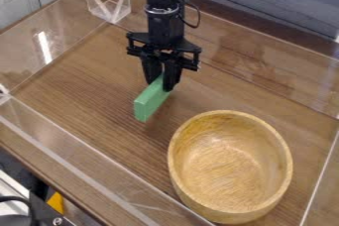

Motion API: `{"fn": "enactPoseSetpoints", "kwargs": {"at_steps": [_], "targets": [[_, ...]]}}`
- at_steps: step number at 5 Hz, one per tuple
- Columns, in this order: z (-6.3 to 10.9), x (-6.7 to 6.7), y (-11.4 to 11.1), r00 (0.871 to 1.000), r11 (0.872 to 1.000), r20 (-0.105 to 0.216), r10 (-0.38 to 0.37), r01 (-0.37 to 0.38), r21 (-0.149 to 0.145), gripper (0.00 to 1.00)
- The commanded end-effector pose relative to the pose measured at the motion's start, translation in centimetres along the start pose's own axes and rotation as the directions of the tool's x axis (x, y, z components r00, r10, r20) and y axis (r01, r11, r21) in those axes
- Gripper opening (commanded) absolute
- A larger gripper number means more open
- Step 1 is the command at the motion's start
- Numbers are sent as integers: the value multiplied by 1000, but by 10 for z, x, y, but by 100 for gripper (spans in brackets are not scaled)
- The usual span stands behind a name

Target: Remove the green block from inside the brown bowl and put it on the table

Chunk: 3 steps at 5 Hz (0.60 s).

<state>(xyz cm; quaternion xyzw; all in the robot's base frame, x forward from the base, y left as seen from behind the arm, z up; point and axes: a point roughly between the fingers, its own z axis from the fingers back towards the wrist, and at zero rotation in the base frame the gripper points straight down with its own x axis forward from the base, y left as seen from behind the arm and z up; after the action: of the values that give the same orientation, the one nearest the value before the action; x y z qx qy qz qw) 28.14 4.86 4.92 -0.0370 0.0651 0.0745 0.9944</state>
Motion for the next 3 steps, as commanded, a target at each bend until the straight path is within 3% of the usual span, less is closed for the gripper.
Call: {"fn": "enactPoseSetpoints", "kwargs": {"at_steps": [1,3], "targets": [[12,7,3,999,1000,37,8,-8,-2,0],[12,7,3,1000,1000,21,6,-6,-5,0]]}}
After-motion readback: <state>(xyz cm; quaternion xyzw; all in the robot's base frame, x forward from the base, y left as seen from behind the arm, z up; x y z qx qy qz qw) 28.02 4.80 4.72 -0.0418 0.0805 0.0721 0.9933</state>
